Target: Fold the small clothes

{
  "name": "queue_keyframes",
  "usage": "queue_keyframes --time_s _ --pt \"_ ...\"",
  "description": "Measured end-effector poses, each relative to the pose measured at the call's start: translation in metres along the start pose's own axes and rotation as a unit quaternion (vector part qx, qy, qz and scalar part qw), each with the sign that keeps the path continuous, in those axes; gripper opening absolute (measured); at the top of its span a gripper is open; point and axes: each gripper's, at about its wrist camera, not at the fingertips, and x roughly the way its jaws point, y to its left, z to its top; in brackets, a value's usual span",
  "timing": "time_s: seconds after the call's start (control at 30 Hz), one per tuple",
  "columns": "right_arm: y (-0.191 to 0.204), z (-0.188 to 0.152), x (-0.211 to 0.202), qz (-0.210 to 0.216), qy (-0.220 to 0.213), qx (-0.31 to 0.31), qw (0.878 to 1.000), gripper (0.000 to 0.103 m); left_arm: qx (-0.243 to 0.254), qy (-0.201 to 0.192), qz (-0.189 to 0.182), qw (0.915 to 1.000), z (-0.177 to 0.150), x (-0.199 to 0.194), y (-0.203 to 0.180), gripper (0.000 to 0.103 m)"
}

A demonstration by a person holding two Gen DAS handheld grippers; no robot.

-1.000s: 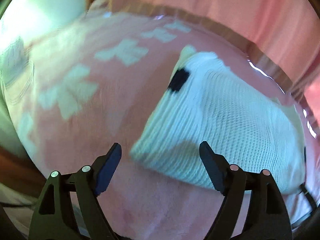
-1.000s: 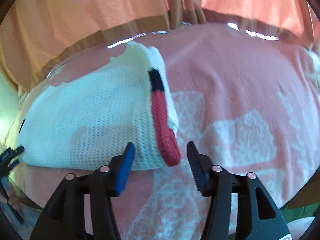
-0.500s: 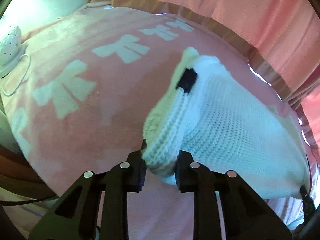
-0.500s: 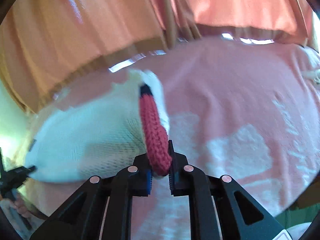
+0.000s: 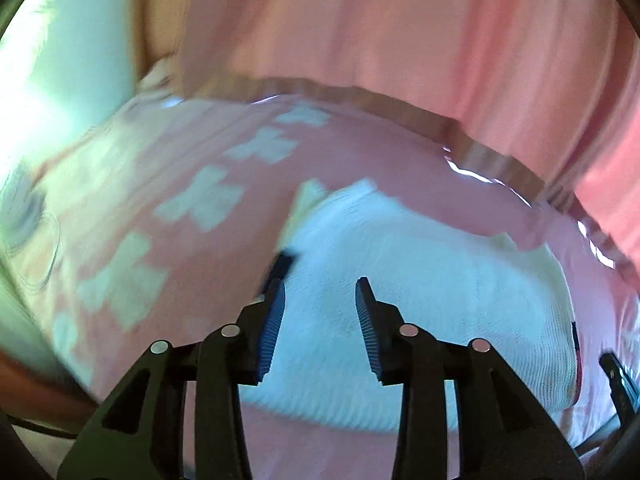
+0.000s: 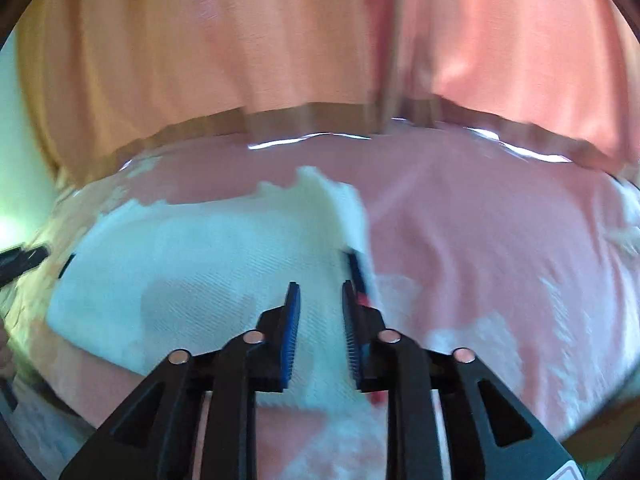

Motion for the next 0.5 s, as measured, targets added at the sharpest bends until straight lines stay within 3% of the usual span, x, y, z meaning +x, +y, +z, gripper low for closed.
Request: queue_keyframes --time_s 0.17,0.3,0.4,0.5 --pt "0.011 0.034 0.075 0.02 0.061 -0.031 0.997 0.006 0.072 0.033 0.04 0.9961 0.023 0.068 -0.046 0.035" --pt "-0.008 0.031 0.122 -0.042 0.095 -0.045 0.994 0.0 0.084 0.059 0.091 0.9906 0.011 0.119 -0.035 0.037" --pt "-0.029 0.033 0.125 -0.008 0.092 -0.011 0.996 0.0 0.094 0.042 0.093 0.9903 0.012 0.119 -0.032 0.038" --pt "-0.027 0.034 0.125 -0.016 0.087 -0.008 0.996 0.0 0.095 0.038 0.088 0.9909 0.012 0.119 -0.027 0.038"
